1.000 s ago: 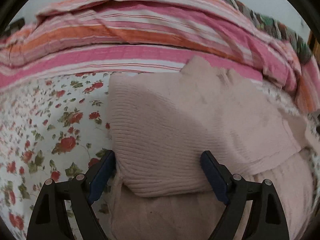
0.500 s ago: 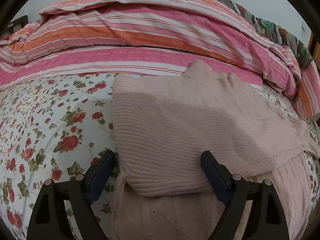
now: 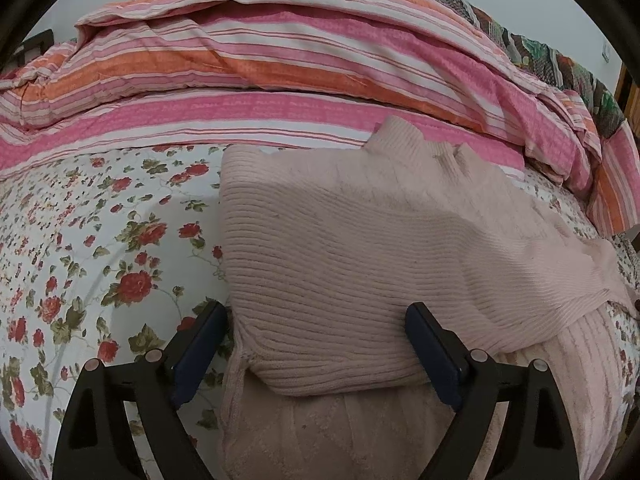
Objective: Fold small clothes
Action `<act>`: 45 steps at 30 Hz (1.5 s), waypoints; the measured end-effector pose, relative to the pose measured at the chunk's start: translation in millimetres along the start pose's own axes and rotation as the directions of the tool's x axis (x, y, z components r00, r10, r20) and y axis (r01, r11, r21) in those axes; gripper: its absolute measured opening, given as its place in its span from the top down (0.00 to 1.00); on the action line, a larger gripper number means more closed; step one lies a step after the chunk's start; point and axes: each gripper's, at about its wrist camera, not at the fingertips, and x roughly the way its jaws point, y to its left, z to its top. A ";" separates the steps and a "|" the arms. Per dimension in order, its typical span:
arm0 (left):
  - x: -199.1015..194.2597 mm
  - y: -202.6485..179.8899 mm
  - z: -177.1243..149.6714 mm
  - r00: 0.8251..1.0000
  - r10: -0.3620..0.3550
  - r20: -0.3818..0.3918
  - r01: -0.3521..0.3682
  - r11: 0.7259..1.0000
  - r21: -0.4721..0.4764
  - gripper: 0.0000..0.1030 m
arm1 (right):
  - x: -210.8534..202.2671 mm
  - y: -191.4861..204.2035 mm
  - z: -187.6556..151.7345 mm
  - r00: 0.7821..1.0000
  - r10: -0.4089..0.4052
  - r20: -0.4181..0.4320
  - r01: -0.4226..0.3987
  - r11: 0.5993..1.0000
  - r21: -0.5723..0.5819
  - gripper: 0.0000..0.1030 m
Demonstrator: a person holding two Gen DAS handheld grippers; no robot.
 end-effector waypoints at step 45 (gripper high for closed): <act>-71.1 93.2 -5.4 0.972 -0.104 0.210 0.157 0.955 -0.252 0.15 | -84.0 416.7 -141.0 0.859 0.454 -0.239 -0.506 0.674 -0.538 0.30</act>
